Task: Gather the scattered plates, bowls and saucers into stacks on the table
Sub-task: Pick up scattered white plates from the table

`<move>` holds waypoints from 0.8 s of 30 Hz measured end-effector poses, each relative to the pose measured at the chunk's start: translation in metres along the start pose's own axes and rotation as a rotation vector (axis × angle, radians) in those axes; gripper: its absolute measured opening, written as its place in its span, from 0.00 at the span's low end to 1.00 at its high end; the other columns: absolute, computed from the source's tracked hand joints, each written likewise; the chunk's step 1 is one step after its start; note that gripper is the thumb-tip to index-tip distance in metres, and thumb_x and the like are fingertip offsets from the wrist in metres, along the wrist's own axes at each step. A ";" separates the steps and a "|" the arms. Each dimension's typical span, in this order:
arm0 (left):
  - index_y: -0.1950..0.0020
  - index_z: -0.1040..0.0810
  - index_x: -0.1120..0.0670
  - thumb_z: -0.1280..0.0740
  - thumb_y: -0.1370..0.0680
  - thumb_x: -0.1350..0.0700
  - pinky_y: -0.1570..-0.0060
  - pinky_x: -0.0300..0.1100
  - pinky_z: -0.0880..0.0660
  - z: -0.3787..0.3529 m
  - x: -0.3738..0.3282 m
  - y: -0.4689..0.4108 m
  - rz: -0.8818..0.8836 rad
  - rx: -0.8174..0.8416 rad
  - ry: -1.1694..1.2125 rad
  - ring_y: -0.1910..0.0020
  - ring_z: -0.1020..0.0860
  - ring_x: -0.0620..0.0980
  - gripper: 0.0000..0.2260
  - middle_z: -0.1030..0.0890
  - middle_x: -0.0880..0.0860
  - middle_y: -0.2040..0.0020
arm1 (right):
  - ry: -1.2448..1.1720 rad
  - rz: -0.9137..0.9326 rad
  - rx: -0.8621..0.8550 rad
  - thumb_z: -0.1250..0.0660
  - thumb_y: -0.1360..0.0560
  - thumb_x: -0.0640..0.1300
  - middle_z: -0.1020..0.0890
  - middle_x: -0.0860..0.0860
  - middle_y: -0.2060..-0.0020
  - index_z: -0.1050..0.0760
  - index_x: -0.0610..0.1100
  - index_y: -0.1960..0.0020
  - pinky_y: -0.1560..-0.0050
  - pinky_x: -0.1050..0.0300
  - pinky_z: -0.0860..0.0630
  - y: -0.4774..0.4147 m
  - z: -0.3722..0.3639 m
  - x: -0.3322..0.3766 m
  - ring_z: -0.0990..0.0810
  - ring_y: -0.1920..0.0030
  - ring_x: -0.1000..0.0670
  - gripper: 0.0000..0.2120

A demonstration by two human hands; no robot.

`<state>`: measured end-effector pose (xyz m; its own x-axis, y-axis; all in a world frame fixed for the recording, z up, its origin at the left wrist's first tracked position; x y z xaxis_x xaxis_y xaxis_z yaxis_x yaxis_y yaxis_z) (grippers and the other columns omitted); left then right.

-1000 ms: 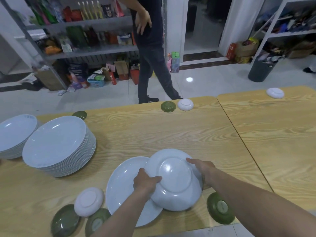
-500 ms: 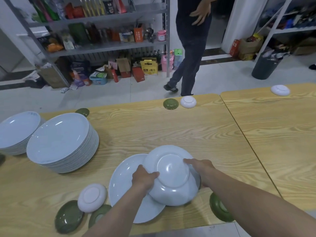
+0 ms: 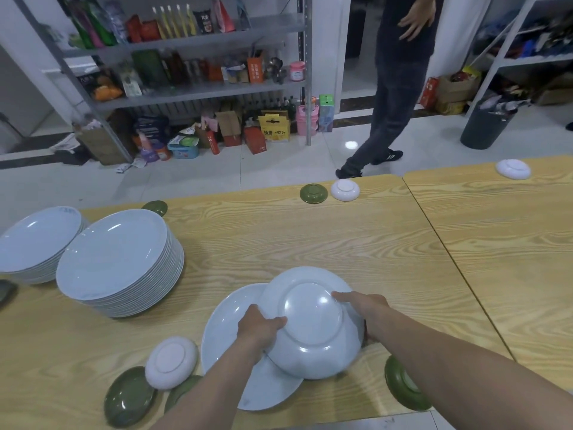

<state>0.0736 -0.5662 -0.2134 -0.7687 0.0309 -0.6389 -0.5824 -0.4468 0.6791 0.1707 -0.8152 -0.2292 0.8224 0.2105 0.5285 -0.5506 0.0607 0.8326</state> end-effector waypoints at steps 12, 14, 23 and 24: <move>0.34 0.36 0.46 0.26 0.36 0.55 0.45 0.53 0.23 0.056 -0.069 0.035 -0.266 -0.084 0.156 0.46 0.23 0.54 0.34 0.22 0.51 0.43 | -0.297 0.164 -0.137 0.36 0.29 0.68 0.23 0.43 0.39 0.32 0.40 0.30 0.41 0.49 0.27 0.047 -0.022 0.066 0.24 0.40 0.39 0.39; 0.36 0.37 0.46 0.30 0.38 0.55 0.46 0.52 0.23 0.069 -0.094 0.049 -0.358 -0.079 0.181 0.48 0.23 0.52 0.32 0.23 0.48 0.47 | -0.334 0.212 -0.125 0.37 0.29 0.68 0.22 0.43 0.43 0.31 0.41 0.33 0.51 0.49 0.28 0.066 -0.030 0.087 0.23 0.46 0.40 0.37; 0.54 0.23 0.60 0.42 0.20 0.60 0.54 0.37 0.23 0.179 -0.121 0.058 -0.362 -0.134 0.701 0.56 0.22 0.41 0.09 0.28 0.46 0.55 | -0.442 0.414 0.045 0.46 0.22 0.40 0.37 0.47 0.67 0.37 0.44 0.63 0.68 0.56 0.41 0.128 -0.096 0.147 0.39 0.69 0.50 0.11; 0.55 0.23 0.59 0.41 0.20 0.59 0.59 0.39 0.23 0.188 -0.121 0.060 -0.358 -0.101 0.705 0.61 0.21 0.41 0.09 0.26 0.47 0.57 | -0.393 0.429 0.060 0.47 0.22 0.39 0.36 0.47 0.67 0.37 0.43 0.63 0.68 0.56 0.41 0.135 -0.109 0.150 0.37 0.69 0.49 0.11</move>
<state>0.0817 -0.4288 -0.0270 -0.1708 -0.3699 -0.9132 -0.7095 -0.5969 0.3745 0.2043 -0.6692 -0.0557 0.5254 -0.1747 0.8328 -0.8465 -0.0075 0.5324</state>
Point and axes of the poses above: each hand's wrist, its own y-axis away from the middle knuckle, its own z-axis out of the back of the hand, x = y × z, the point moved 9 cm from there along -y, towards the middle knuckle
